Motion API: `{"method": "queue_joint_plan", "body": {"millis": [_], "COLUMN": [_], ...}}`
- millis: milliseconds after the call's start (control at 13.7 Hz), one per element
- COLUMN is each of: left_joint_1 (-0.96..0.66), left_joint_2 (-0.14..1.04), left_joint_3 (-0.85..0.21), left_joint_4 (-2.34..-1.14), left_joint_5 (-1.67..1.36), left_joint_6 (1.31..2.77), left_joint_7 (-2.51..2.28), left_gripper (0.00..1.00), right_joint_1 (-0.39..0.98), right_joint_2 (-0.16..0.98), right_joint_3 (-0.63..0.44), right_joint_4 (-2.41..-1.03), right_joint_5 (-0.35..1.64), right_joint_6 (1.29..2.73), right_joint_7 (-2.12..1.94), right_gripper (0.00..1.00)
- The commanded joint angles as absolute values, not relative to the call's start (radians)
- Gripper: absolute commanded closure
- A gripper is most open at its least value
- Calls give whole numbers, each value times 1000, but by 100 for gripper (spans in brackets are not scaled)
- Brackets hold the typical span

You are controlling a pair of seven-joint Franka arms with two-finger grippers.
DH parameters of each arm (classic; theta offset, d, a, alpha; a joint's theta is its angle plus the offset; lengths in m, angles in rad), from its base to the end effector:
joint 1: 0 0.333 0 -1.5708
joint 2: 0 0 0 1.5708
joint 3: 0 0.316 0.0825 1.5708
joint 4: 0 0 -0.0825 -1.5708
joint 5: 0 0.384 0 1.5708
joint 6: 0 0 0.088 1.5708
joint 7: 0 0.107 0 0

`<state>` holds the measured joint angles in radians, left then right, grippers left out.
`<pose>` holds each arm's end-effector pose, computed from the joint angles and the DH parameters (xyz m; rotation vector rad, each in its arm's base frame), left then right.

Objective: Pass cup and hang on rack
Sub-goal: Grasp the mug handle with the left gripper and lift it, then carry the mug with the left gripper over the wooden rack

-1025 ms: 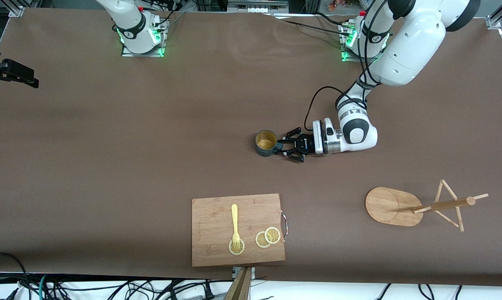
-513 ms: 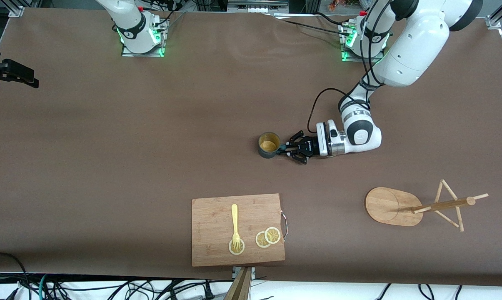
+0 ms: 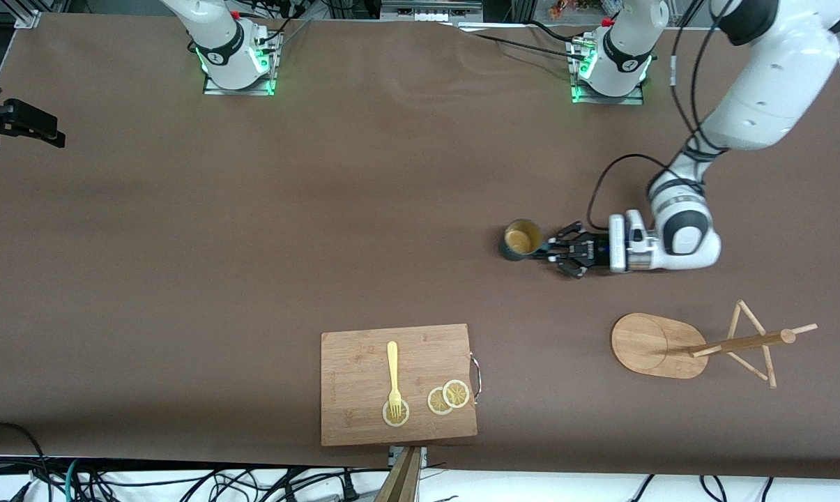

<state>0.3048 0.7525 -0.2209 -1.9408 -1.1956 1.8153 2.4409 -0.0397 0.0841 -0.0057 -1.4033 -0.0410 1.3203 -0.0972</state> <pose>0.5514 -0.0344 0.1044 1.4303 -1.2595 0.9020 0.5527 -0.0301 0.6351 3.1007 0.0697 -0.2636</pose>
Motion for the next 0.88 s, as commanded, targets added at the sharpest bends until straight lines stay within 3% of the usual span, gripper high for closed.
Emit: {"method": "queue_joint_plan", "body": {"millis": [0, 366, 806], "left_joint_1": [423, 630, 719], "left_joint_2": [660, 629, 586], "left_joint_3": [-230, -229, -233], "left_joint_4": [-1959, -1898, -1867], "left_joint_5": [-1032, -861, -899], "left_joint_6": [1696, 1539, 1520], "left_joint_7": [2237, 1963, 1405], "left_gripper": [100, 100, 100], "right_joint_1": [-60, -60, -60], "right_joint_2": [80, 80, 80], "right_joint_3": [9, 8, 8], "right_joint_4": [-1404, -1404, -1404], "right_joint_5": [-49, -49, -49], "right_joint_6": [1322, 1322, 1324], "right_joint_7": [-89, -89, -89], "right_gripper": [0, 0, 0]}}
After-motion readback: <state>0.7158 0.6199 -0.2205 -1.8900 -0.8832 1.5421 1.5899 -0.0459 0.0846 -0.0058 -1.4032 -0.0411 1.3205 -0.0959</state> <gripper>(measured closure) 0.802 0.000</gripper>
